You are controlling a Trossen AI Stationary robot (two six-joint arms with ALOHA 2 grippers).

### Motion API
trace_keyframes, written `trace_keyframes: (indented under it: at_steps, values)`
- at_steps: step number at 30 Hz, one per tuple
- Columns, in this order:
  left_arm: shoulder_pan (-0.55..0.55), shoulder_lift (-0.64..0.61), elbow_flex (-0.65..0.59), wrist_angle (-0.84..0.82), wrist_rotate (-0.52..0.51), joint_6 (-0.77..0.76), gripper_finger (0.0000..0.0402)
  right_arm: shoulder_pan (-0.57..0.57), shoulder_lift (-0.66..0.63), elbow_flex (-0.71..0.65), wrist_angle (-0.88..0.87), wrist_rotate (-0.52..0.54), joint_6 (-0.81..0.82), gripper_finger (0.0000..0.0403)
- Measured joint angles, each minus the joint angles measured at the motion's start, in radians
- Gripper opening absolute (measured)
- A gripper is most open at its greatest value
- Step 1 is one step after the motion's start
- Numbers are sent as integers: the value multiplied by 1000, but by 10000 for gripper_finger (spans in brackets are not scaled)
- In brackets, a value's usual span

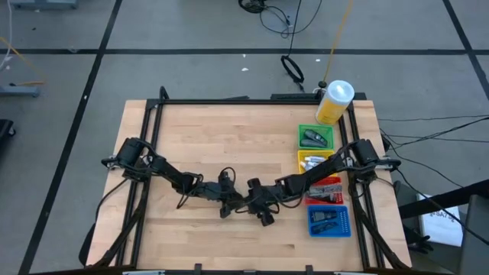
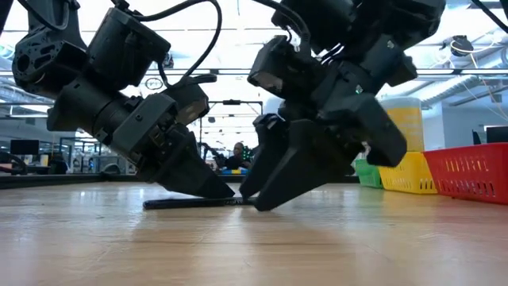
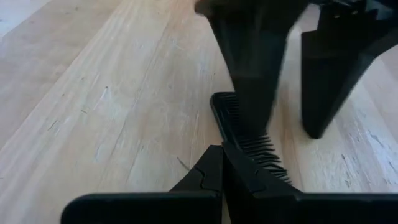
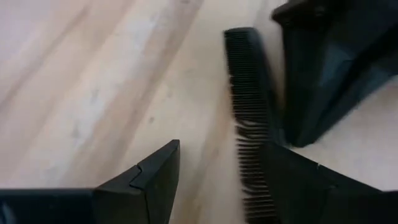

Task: Pick & Place Travel size toiletries
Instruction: Put the black comb into the red basket

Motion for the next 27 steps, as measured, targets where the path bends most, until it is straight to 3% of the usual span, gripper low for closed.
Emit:
trace_keyframes:
  at_steps: [7, 15, 22, 27]
  values:
    - [-21, -24, -1, -23, 9, -49, 4, 0, -16, -2, -12, 229, -65, 212]
    - [-33, -174, -4, -229, 15, -50, 4, 7, -37, -2, -12, 438, -63, 212]
    - [-41, -186, 0, -158, -55, -21, 2, 23, -119, -2, -69, 331, -40, 212]
    - [20, -112, 58, -128, -70, 28, 1, 37, -192, 0, -282, 318, -42, 212]
